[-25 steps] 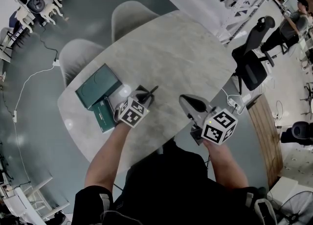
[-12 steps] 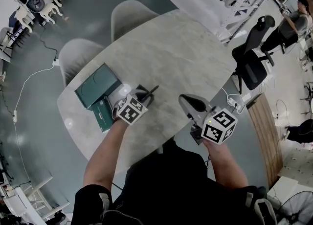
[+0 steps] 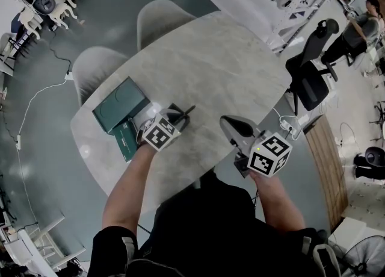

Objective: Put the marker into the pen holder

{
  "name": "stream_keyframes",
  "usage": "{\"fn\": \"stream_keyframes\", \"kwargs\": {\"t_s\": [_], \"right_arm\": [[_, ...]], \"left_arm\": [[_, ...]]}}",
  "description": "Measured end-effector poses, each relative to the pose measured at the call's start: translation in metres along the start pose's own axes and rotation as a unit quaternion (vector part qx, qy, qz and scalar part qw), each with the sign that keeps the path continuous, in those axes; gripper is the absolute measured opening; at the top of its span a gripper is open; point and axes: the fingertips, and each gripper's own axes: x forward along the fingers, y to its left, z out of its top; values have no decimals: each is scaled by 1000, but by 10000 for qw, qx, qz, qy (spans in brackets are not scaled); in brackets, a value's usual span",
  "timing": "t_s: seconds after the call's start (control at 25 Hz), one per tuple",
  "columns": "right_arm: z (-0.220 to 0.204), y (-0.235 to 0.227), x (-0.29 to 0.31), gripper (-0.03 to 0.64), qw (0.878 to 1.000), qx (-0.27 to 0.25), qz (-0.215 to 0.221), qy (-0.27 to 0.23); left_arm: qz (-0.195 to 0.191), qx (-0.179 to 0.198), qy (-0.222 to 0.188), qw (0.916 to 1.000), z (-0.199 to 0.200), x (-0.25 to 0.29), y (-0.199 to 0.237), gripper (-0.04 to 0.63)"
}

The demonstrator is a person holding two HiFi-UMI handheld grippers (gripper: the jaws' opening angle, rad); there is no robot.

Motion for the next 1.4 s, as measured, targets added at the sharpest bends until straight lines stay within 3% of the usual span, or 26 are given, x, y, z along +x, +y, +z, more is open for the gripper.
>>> {"fn": "stream_keyframes", "kwargs": {"t_s": [0.68, 1.16, 1.4], "right_arm": [[-7, -1, -1, 3, 10000, -2, 11, 77], [-7, 5, 0, 3, 9999, -18, 65, 80], [-12, 24, 0, 3, 9999, -132, -10, 24]], "left_arm": [[68, -76, -59, 9999, -2, 0, 2, 55], [-133, -328, -235, 9991, -2, -8, 0, 77], [142, -558, -762, 9954, 7, -42, 1, 75]]}}
